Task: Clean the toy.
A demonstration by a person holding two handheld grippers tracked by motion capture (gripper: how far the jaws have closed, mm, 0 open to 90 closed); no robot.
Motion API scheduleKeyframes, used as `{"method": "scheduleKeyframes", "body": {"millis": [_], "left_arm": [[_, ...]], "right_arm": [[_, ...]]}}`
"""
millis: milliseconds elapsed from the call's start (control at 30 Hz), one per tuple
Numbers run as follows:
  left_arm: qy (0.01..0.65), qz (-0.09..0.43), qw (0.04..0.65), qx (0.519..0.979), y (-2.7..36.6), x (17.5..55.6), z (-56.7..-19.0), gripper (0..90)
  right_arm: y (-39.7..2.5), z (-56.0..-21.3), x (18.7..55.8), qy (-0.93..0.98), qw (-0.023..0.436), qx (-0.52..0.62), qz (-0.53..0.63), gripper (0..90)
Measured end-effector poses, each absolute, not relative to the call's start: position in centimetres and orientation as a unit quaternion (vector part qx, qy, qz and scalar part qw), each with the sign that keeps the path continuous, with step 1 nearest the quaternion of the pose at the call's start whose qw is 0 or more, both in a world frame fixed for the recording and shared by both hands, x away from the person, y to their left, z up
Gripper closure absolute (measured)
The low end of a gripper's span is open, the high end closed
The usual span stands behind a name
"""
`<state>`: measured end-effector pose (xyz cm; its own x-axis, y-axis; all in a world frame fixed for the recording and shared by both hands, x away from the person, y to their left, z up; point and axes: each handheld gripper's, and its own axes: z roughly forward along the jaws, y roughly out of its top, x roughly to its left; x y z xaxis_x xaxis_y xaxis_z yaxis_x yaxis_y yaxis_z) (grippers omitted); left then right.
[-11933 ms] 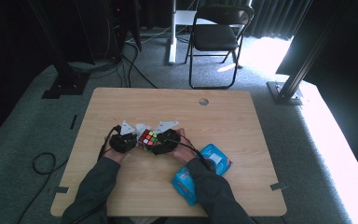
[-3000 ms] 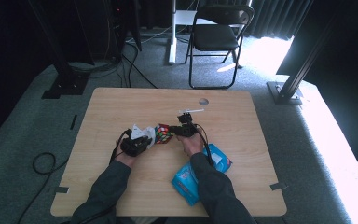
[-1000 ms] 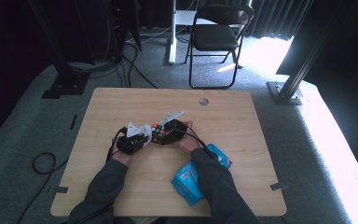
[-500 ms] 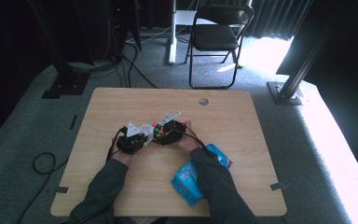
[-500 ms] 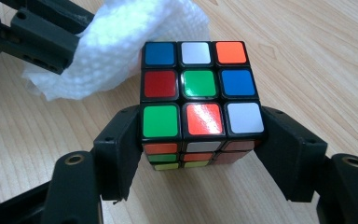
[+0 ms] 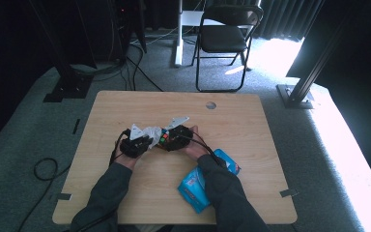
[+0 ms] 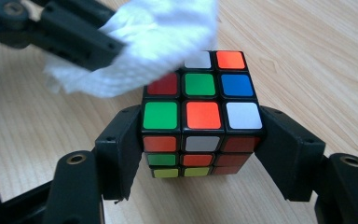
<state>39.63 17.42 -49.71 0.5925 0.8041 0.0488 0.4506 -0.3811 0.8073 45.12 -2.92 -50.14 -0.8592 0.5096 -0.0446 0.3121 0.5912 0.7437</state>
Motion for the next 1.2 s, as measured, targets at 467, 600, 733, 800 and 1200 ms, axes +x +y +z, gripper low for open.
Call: {"method": "scheduleKeyframes", "body": {"millis": [467, 600, 733, 800, 1200], "left_arm": [[0.393, 0.232, 0.400, 0.795, 17.7, 40.1, -48.6, 82.5], [0.392, 0.235, 0.402, 0.793, 17.6, 40.2, -48.3, 82.5], [0.386, 0.235, 0.401, 0.797, 17.2, 40.3, -48.1, 82.4], [0.383, 0.235, 0.399, 0.800, 16.9, 40.3, -48.1, 82.4], [0.367, 0.233, 0.396, 0.809, 15.9, 39.8, -48.2, 82.3]], "right_arm": [[-2.9, -49.4, 44.0, 0.879, 0.139, 0.214, 0.402, 34.4], [-2.8, -49.4, 43.7, 0.881, 0.138, 0.208, 0.402, 34.4], [-2.6, -49.4, 43.5, 0.882, 0.141, 0.200, 0.402, 34.4], [-2.5, -49.4, 43.4, 0.882, 0.142, 0.201, 0.402, 34.4], [-2.7, -49.5, 43.7, 0.878, 0.142, 0.215, 0.403, 34.4]]}}
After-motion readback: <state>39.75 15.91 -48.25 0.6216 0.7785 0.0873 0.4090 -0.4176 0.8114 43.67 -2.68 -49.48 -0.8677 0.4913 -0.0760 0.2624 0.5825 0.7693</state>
